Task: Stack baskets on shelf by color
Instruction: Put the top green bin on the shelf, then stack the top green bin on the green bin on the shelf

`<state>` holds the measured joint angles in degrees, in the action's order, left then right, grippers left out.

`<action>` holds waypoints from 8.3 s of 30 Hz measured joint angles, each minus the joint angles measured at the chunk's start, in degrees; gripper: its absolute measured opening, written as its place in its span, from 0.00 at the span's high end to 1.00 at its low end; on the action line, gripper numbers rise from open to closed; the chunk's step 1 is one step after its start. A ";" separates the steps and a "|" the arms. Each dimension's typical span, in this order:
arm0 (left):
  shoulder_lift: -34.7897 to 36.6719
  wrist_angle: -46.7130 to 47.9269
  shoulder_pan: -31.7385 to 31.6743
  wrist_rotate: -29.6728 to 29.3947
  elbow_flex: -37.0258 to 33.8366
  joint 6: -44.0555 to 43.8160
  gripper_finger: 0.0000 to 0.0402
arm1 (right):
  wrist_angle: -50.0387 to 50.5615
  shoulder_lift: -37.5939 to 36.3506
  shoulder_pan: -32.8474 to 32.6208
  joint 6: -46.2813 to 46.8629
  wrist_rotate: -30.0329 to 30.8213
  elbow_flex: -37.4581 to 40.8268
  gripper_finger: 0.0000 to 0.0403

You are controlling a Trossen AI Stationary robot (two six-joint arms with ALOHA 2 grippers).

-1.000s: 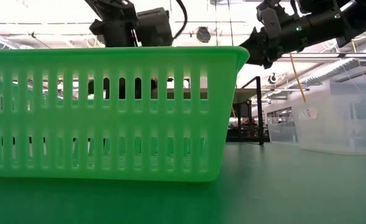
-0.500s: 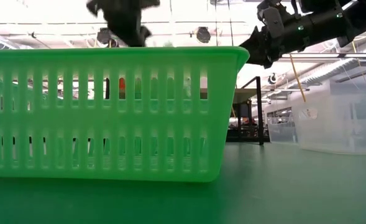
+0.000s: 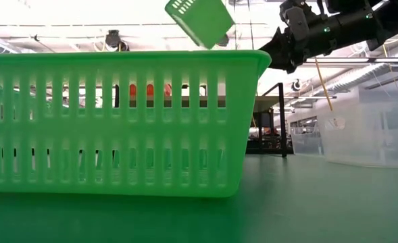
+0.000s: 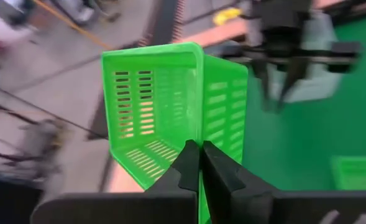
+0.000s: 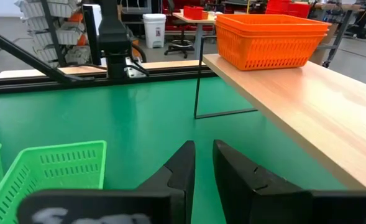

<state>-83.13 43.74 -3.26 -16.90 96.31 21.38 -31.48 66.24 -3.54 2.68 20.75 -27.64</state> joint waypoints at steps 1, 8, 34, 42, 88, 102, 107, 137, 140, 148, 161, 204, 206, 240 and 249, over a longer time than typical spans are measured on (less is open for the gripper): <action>0.00 -1.21 -0.82 -0.36 -0.15 0.90 0.99 | 0.00 0.00 0.01 -0.18 0.00 0.00 0.88; -7.89 -4.03 -8.22 -4.84 -0.63 4.90 0.99 | -0.09 0.00 0.05 -0.55 0.02 0.00 0.88; -19.19 2.96 -10.68 -10.19 -0.63 1.74 0.97 | 1.29 0.00 0.05 -1.25 0.15 0.00 0.88; -19.23 3.91 -8.62 -10.16 -0.63 1.39 0.87 | 0.46 0.00 0.05 -0.53 0.15 0.00 0.88; -19.65 -1.89 -10.15 -0.81 0.55 -9.24 0.79 | 0.02 -0.02 0.05 -0.81 0.13 0.00 0.88; -17.51 -0.36 -10.20 -0.91 0.55 0.06 0.79 | 0.44 -0.02 0.05 -0.92 0.02 0.00 0.88; -18.91 -0.08 -10.81 5.88 0.50 3.66 0.79 | 0.48 -0.02 0.05 -0.79 0.00 0.00 0.88; -19.89 1.74 -13.89 3.82 0.50 3.49 0.79 | 0.52 -0.02 -0.49 -0.79 -0.04 0.00 0.88; -19.89 1.81 -14.59 3.85 0.50 1.41 0.80 | 0.52 -0.02 -0.49 -0.79 -0.04 0.00 0.88; -19.89 2.39 -15.80 3.87 0.54 -6.60 0.97 | 0.52 -0.02 -0.49 -0.79 -0.04 0.00 0.88; -19.89 2.87 -13.48 5.09 0.55 -3.46 0.93 | 0.50 -0.02 -0.49 -0.78 -0.04 0.00 0.88; -10.13 11.43 -5.25 2.54 0.54 3.98 0.42 | 1.14 0.00 -0.49 -0.96 0.07 -0.02 0.88; -9.07 18.86 -2.83 10.30 0.54 3.41 0.42 | 1.50 0.00 -0.56 -0.99 0.11 -0.02 0.88; -10.74 -14.74 18.25 11.98 -38.51 38.98 0.70 | -2.95 0.00 -2.18 -2.68 0.04 -0.02 0.88; -13.21 -16.57 17.98 11.87 -36.93 24.41 0.85 | -2.95 0.00 -2.20 -1.86 0.02 -0.02 0.88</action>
<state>-96.34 27.17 14.71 -5.04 59.38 45.79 -34.44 66.24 -5.74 0.82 20.78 -27.66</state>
